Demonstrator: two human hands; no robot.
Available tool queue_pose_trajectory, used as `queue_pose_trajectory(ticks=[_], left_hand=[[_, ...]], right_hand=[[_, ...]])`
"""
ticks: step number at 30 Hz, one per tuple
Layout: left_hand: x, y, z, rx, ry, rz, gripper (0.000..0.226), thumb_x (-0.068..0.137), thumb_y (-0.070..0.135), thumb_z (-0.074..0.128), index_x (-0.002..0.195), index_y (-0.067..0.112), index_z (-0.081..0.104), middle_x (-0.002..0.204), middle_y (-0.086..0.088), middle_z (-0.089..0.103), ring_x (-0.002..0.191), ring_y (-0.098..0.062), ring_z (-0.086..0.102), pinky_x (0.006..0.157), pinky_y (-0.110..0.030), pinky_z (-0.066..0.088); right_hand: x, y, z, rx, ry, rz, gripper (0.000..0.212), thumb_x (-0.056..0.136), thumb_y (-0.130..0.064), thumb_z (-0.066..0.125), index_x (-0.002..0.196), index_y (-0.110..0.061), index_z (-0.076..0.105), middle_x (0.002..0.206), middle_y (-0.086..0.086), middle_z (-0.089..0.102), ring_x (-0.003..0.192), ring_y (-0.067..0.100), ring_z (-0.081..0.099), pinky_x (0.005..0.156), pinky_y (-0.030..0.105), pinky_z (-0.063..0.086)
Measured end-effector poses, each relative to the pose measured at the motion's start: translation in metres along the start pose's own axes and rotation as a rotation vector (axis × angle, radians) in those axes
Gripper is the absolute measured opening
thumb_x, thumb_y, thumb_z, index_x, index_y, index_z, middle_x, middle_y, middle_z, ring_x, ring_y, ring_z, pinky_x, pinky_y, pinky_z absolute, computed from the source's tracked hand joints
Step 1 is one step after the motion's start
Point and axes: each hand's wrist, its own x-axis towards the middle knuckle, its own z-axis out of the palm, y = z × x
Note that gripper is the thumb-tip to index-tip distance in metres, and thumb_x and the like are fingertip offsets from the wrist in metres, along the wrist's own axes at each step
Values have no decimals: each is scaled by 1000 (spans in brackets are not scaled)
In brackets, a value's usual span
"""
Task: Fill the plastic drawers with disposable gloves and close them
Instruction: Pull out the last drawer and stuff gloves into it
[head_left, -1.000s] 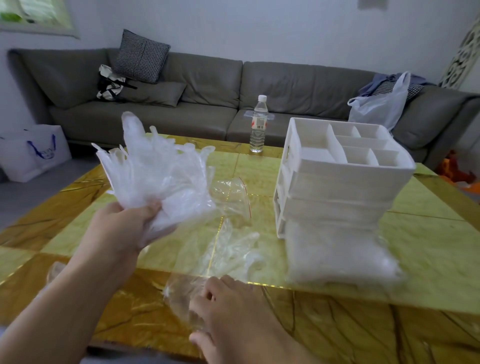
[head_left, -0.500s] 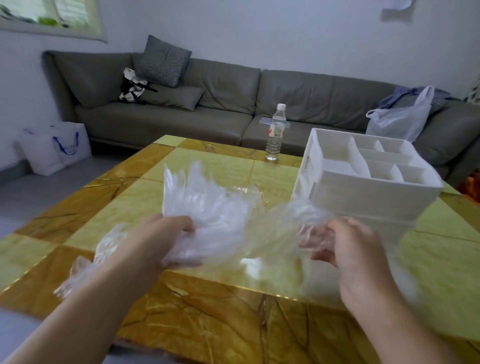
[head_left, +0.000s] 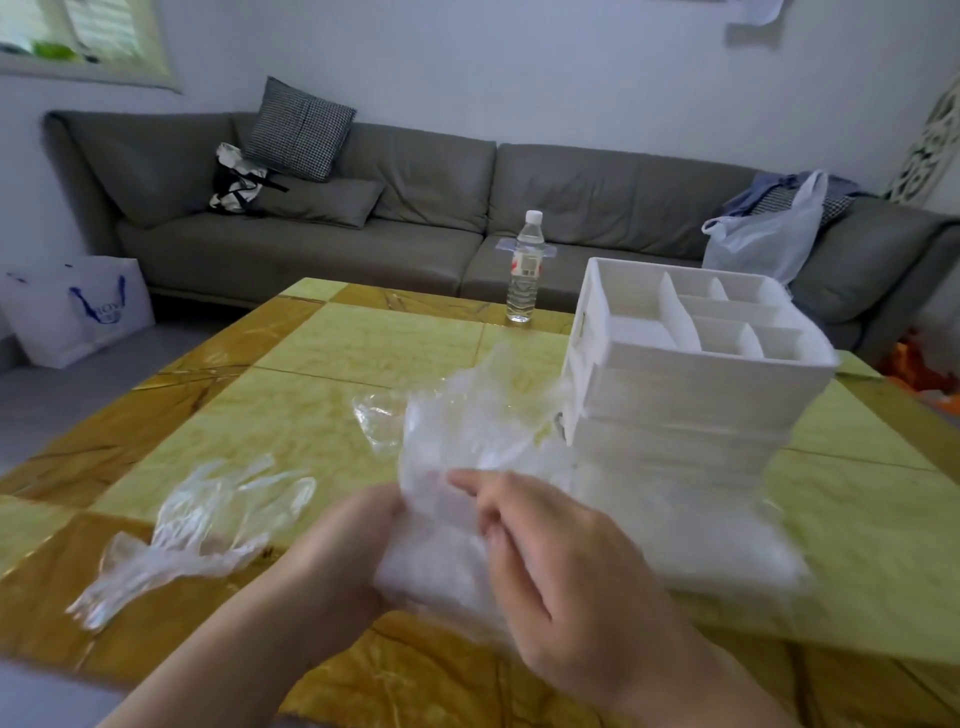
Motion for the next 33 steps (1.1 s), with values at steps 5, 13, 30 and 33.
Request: queue_pose_trajectory(ticks=[5, 13, 30, 33], left_hand=[[-7, 5, 2, -40, -63, 73, 50, 108, 37, 38, 117, 5, 76, 114, -22, 76, 106, -42, 73, 96, -57, 53], [-7, 4, 8, -81, 27, 82, 56, 109, 47, 36, 119, 5, 73, 108, -19, 78, 96, -34, 77, 76, -43, 54], [-10, 6, 20, -144, 293, 294, 16, 101, 13, 63, 99, 5, 76, 79, -10, 78, 63, -21, 75, 47, -27, 55], [-15, 12, 25, -258, 299, 353, 17, 100, 17, 65, 98, 5, 77, 80, -11, 78, 63, -20, 75, 45, -25, 54]], right_hand=[[-6, 6, -2, -3, -103, -20, 8, 101, -12, 52, 102, -18, 56, 147, -15, 60, 135, 1, 54, 97, 29, 52], [-4, 7, -7, -138, -113, -44, 10, 93, -14, 51, 96, -23, 52, 142, -14, 62, 135, 3, 51, 98, 26, 49], [-10, 15, -8, 78, 216, 323, 41, 94, -54, 55, 126, -31, 65, 131, -20, 66, 127, 1, 59, 103, 15, 45], [0, 13, -12, 775, 288, 892, 70, 68, -72, 71, 108, -14, 74, 99, 3, 78, 98, 28, 76, 82, 36, 58]])
